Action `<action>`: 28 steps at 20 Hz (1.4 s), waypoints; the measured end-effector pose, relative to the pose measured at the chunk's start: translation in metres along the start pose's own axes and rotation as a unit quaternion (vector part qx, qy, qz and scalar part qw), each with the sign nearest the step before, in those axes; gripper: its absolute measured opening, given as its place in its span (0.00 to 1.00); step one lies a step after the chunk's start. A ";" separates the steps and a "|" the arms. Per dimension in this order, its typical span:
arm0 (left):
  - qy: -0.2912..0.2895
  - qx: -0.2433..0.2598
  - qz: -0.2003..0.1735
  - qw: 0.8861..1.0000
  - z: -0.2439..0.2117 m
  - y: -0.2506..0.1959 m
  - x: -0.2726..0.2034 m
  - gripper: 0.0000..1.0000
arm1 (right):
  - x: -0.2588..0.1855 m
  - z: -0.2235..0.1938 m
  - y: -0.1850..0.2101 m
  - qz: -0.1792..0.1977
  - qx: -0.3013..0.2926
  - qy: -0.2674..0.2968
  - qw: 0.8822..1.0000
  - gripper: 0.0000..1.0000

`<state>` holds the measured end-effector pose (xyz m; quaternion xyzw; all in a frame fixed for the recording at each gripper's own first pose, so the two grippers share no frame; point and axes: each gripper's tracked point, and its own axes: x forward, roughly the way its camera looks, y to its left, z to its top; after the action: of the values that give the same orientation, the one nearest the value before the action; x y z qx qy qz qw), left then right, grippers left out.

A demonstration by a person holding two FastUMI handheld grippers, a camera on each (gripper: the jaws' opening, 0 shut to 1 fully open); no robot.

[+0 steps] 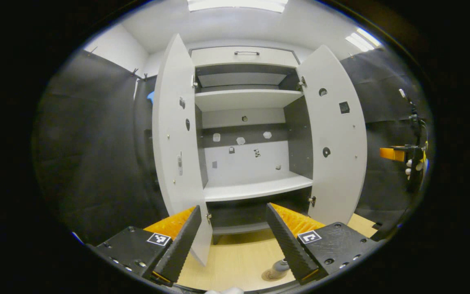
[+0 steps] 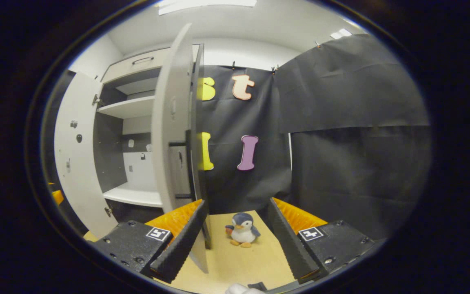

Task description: Grasp the bottle in the cabinet with the left hand and place it on the coaster, then close the right door with the right hand and the left door with the left hand.

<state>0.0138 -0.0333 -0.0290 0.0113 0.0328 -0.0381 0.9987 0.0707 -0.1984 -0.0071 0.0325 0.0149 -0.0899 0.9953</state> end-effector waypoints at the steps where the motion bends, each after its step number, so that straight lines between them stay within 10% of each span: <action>1: 0.003 -0.002 0.014 1.000 0.002 -0.001 -0.002 0.97 | 0.012 0.007 -0.008 0.006 0.000 -0.004 1.000 0.99; 13: 0.005 -0.017 0.112 0.994 0.014 -0.031 -0.031 0.97 | 0.089 0.037 0.038 0.196 -0.007 0.002 0.981 0.99; 28: 0.020 -0.014 0.090 0.996 -0.007 0.032 -0.029 0.97 | 0.065 0.031 0.141 0.186 -0.040 -0.006 0.982 0.94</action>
<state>-0.0136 0.0007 -0.0333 0.0013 0.0516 0.0526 0.9973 0.1603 -0.0740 0.0306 -0.0053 0.0063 0.0968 0.9953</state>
